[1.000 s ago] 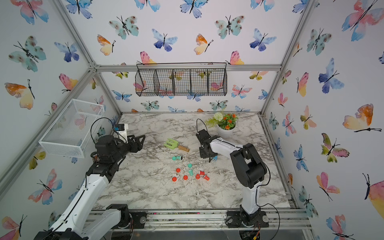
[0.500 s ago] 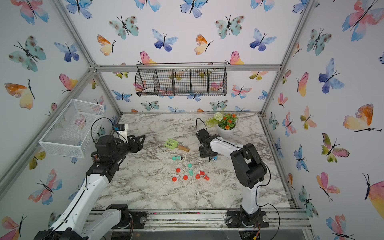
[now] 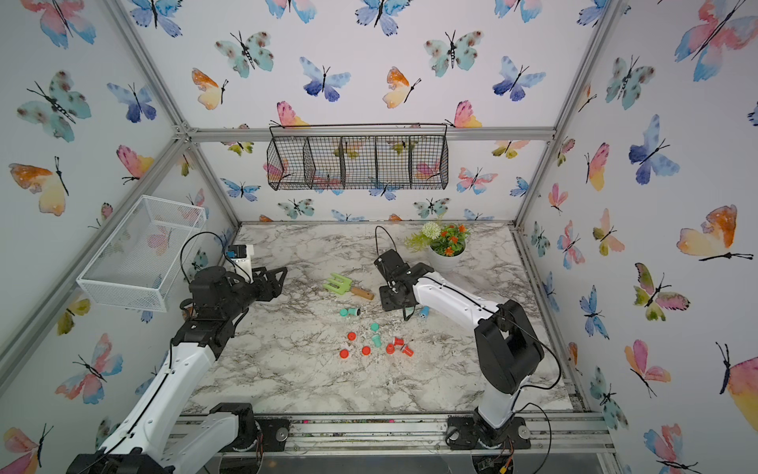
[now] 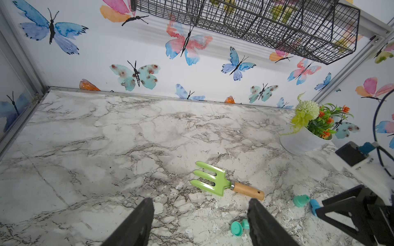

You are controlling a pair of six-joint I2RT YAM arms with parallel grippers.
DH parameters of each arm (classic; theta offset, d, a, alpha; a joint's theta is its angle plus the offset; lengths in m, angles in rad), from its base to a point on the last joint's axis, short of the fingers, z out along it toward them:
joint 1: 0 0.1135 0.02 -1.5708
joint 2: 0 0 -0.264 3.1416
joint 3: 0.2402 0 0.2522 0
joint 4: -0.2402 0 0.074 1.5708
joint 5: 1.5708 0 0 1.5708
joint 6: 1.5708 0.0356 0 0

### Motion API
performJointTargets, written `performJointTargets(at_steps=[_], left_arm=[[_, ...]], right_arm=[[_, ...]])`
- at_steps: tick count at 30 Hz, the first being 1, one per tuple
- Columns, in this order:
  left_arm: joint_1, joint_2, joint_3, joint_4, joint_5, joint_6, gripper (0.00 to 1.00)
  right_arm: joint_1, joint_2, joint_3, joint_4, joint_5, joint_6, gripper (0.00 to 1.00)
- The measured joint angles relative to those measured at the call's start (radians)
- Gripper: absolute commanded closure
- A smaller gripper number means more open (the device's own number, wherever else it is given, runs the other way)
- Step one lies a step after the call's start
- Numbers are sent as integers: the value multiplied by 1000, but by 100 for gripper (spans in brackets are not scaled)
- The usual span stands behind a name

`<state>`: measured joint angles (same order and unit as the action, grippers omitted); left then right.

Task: Close the stamp cap
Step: Pick up the stamp from the center of the board.

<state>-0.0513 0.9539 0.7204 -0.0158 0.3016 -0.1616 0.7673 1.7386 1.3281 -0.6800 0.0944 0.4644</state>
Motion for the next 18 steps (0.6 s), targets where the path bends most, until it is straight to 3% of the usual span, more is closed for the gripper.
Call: performJointTargets(at_steps=[8, 18], left_arm=[[0, 5, 0, 0, 11, 0, 28], [0, 15, 0, 0, 21, -2, 29]], right_arm=[[182, 35, -45, 13, -58, 93, 64], [190, 81, -174, 57, -72, 150, 67]])
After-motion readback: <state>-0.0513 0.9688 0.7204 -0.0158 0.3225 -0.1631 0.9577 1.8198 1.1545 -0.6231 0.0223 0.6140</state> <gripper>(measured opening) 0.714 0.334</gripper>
